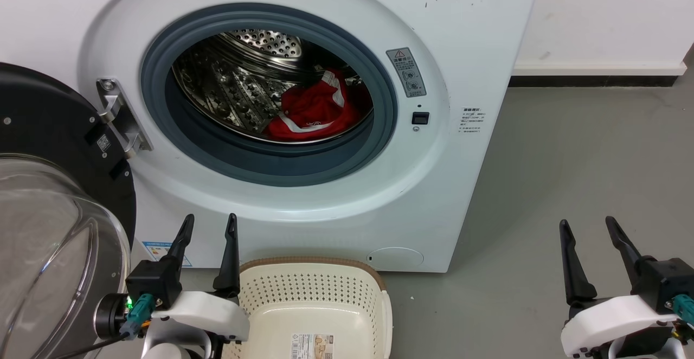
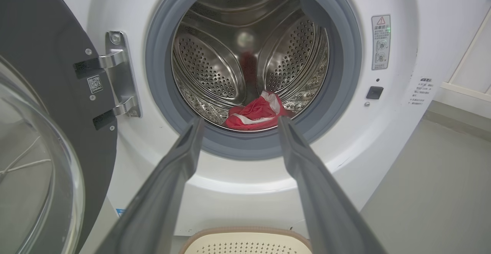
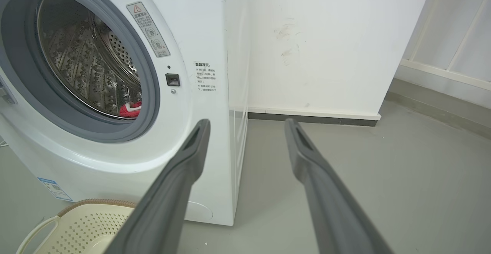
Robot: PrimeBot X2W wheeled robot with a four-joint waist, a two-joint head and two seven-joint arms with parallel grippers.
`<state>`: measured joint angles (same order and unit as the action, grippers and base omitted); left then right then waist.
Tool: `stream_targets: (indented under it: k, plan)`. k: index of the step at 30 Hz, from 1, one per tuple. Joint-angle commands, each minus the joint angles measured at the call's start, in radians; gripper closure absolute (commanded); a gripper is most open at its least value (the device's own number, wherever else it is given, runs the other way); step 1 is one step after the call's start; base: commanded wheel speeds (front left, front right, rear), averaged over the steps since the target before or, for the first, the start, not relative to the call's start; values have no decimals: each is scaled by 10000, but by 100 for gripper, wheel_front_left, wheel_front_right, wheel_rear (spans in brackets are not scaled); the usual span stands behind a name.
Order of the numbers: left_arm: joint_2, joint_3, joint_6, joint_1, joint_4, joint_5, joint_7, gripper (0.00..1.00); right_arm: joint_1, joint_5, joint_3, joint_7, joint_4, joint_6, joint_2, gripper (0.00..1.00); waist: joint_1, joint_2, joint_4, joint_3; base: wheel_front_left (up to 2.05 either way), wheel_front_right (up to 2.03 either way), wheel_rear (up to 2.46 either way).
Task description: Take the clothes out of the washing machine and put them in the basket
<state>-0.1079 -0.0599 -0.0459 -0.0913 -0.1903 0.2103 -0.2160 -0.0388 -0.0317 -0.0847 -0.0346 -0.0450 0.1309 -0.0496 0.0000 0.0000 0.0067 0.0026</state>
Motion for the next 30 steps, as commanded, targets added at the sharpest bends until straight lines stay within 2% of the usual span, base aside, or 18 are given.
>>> stream_targets:
  k: [1, 20, 30]
  plan:
    - [-43, -19, 33, -120, 14, -184, -107, 0, -54, 165, -12, -44, -114, -3, -13, 0, 0, 0, 0, 3, 0, 0, 0]
    - [14, -29, 94, -170, -300, -1342, -473, 0, -75, 967, -240, -571, 17, -5, -9, 0, 0, 0, -40, 6, 0, 0, 0]
    - [67, 119, 145, -200, -411, -1228, -496, 0, 8, 532, -278, -797, 380, -5, -8, 0, 0, 0, -65, 10, 0, 0, 0]
